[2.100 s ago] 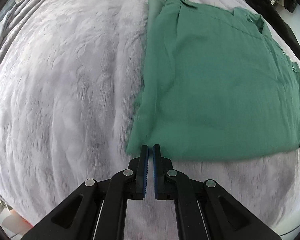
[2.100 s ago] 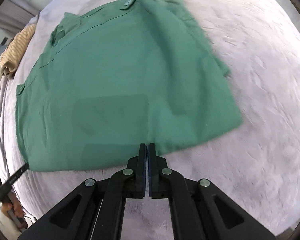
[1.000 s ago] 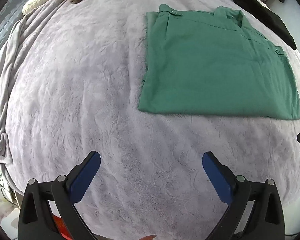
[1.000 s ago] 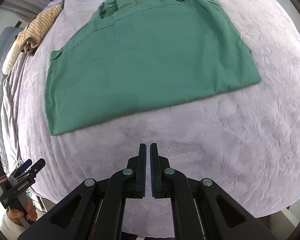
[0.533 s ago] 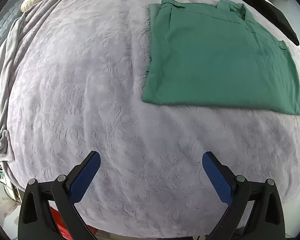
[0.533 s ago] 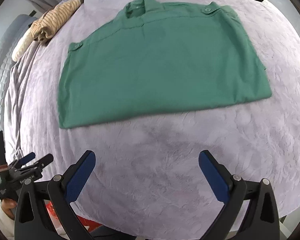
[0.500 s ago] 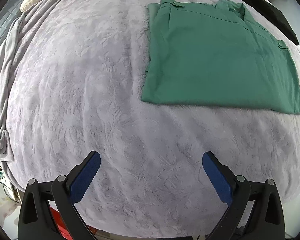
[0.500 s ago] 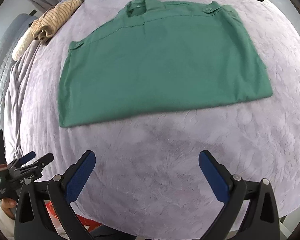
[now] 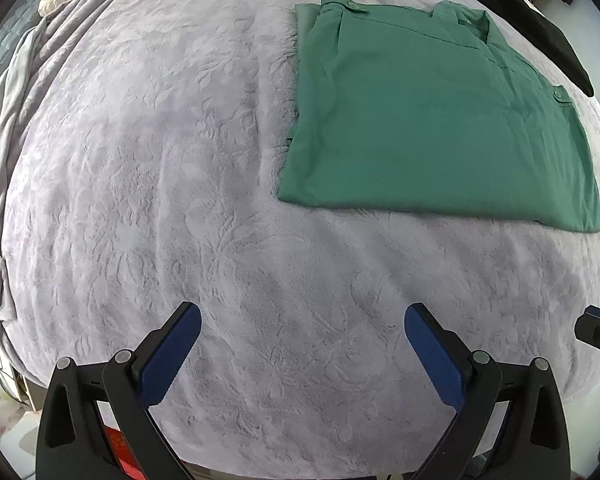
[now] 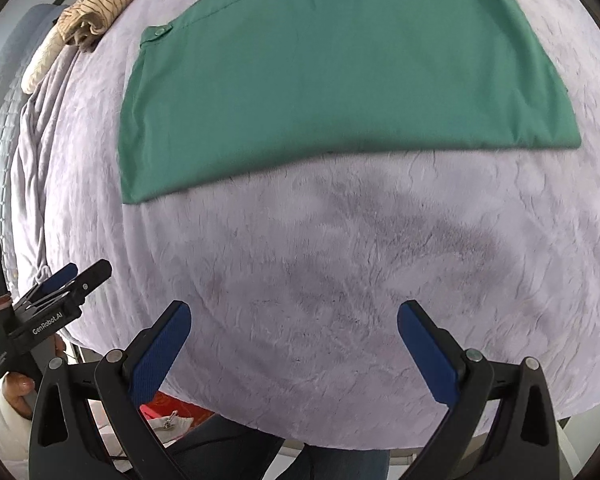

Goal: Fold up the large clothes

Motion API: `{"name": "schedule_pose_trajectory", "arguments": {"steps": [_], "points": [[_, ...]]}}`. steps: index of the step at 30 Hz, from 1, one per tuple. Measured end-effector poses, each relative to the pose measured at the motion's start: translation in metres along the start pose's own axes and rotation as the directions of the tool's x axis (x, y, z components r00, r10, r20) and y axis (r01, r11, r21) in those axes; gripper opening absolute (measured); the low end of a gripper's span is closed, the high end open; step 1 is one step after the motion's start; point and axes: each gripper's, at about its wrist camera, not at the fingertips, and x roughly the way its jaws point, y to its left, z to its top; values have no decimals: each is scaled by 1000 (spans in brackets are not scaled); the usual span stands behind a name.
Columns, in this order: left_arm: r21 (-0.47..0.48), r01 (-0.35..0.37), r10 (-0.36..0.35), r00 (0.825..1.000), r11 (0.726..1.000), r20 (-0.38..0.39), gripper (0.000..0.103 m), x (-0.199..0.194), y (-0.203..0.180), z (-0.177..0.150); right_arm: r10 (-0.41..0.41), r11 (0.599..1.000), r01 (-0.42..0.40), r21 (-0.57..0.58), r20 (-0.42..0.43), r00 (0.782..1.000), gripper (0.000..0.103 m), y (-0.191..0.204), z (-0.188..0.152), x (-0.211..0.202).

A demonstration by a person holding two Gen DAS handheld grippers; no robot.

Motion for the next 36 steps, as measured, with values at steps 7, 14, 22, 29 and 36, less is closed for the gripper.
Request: {"name": "schedule_pose_trajectory", "arguments": {"steps": [7, 14, 22, 29, 36], "points": [[2, 7, -7, 1000, 1000, -11, 102, 14, 7, 4, 10, 999, -9, 47, -29, 1000, 103, -3, -3, 8], [9, 9, -9, 1000, 1000, -21, 102, 23, 13, 12, 31, 997, -27, 77, -50, 998, 103, 2, -3, 18], [9, 9, -9, 1000, 1000, -19, 102, 32, 30, 24, 75, 991, -69, 113, -56, 996, 103, 9, 2, 28], [-26, 33, -34, 999, 999, -11, 102, 47, 53, 37, 184, 972, -181, 153, -3, 983, 103, 19, 13, 42], [-71, 97, -91, 993, 993, 82, 102, 54, 84, 61, 454, 864, -467, 188, 107, 884, 89, 39, 44, 68]]}}
